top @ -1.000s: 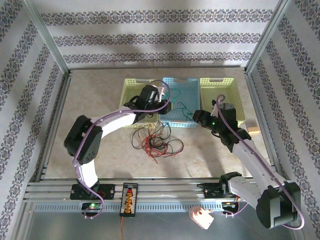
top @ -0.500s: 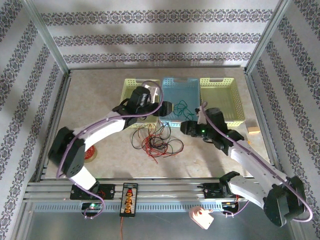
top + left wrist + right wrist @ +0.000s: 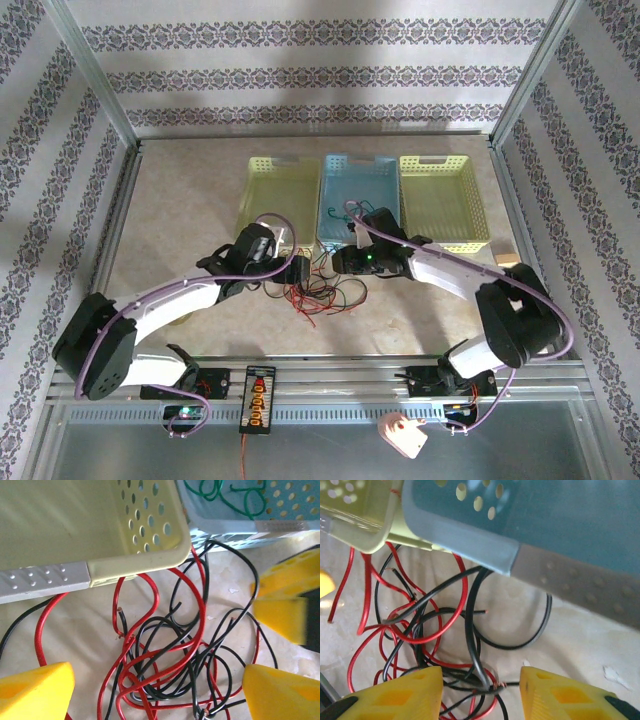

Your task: Untangle the cables

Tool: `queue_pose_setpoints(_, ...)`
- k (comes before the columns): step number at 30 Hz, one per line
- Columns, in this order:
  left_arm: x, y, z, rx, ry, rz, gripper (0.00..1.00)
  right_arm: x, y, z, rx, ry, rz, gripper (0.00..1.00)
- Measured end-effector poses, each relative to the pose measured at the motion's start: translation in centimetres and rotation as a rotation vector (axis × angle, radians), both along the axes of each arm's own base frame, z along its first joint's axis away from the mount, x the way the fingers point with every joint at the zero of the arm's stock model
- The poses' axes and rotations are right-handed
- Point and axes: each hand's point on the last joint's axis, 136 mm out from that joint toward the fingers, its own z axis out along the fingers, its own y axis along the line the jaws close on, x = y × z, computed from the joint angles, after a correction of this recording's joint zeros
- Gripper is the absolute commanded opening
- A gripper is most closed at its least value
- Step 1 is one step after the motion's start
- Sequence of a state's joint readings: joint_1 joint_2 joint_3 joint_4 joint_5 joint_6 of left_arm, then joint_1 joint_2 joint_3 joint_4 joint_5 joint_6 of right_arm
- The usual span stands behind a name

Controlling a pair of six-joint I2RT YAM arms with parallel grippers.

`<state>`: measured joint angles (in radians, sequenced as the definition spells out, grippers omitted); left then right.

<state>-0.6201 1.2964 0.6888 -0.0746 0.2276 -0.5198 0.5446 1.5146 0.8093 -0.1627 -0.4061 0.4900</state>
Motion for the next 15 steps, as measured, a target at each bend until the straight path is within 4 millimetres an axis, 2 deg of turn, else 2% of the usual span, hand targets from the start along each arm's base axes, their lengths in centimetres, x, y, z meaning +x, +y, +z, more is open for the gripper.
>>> queue_pose_setpoints(2,-0.3,0.0,0.3,-0.011,-0.006,-0.009,0.87,0.5,0.6,-0.5,0.0,0.01,0.007,0.28)
queue_pose_setpoints(4,-0.8,0.0,0.1,-0.014,-0.001,-0.023,0.87,0.9,1.0,-0.9,-0.002,0.011,0.014,0.11)
queue_pose_setpoints(6,-1.2,0.1,-0.4,-0.009,0.01,-0.036,0.86,1.1,1.2,-1.0,0.0,0.009,0.012,0.01)
queue_pose_setpoints(9,-1.8,0.1,-1.1,-0.005,0.031,-0.057,0.86,1.2,1.1,-0.5,-0.008,-0.01,0.005,0.0)
queue_pose_setpoints(11,-2.2,-0.1,-1.5,0.001,0.041,-0.077,0.85,1.2,0.7,0.8,-0.009,-0.042,-0.006,0.0)
queue_pose_setpoints(15,-3.1,-0.9,-2.9,0.02,0.075,-0.122,0.81,0.9,-0.3,6.3,0.026,-0.179,-0.026,0.0)
